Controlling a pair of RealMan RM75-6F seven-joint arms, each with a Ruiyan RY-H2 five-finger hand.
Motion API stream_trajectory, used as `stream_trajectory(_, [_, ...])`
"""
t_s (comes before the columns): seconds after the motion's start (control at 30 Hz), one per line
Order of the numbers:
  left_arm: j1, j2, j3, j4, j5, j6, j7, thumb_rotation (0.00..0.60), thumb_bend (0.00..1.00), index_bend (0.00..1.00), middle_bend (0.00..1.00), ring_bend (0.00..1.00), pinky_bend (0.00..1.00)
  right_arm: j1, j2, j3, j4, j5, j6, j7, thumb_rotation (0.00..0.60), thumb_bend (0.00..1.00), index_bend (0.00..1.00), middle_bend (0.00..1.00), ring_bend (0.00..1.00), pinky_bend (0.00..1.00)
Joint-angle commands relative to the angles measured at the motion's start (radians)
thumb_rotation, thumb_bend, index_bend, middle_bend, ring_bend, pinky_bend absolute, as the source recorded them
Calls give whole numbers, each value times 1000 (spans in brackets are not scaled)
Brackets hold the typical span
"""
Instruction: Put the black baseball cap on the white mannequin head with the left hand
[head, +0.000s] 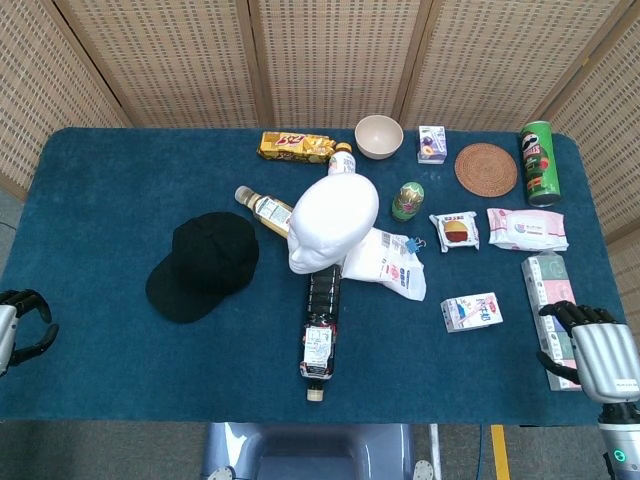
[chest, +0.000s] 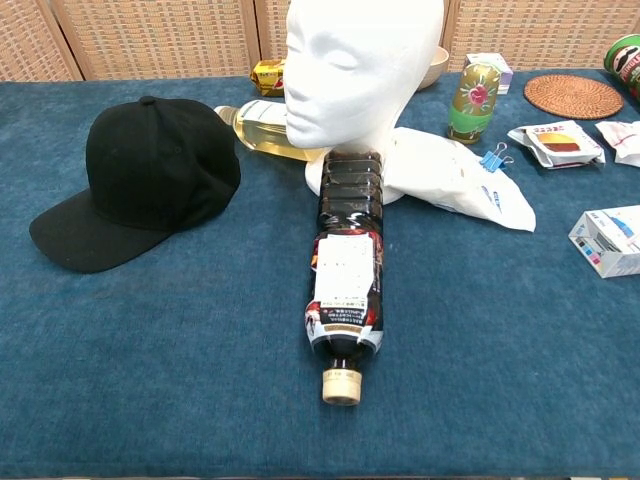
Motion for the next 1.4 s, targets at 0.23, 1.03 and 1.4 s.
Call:
stream_trajectory(0.23, [-2, 0, -1, 10, -2, -5, -2, 600, 312, 573, 468, 375, 451, 2, 0, 1, -4, 0, -4, -4, 600, 150, 380, 404, 436, 420])
stream_trajectory(1.03, [-143, -125, -21, 273, 61, -144, -28, 600, 81, 617, 563, 462, 589, 6, 5, 2, -18, 6, -14, -28, 600, 150, 380, 404, 436, 421])
stream_trajectory(1.4, [-258, -315, 16, 528, 176, -220, -83, 600, 81, 616, 561, 438, 551, 3, 6, 0, -34, 15, -18, -55, 600, 150, 380, 404, 437, 420])
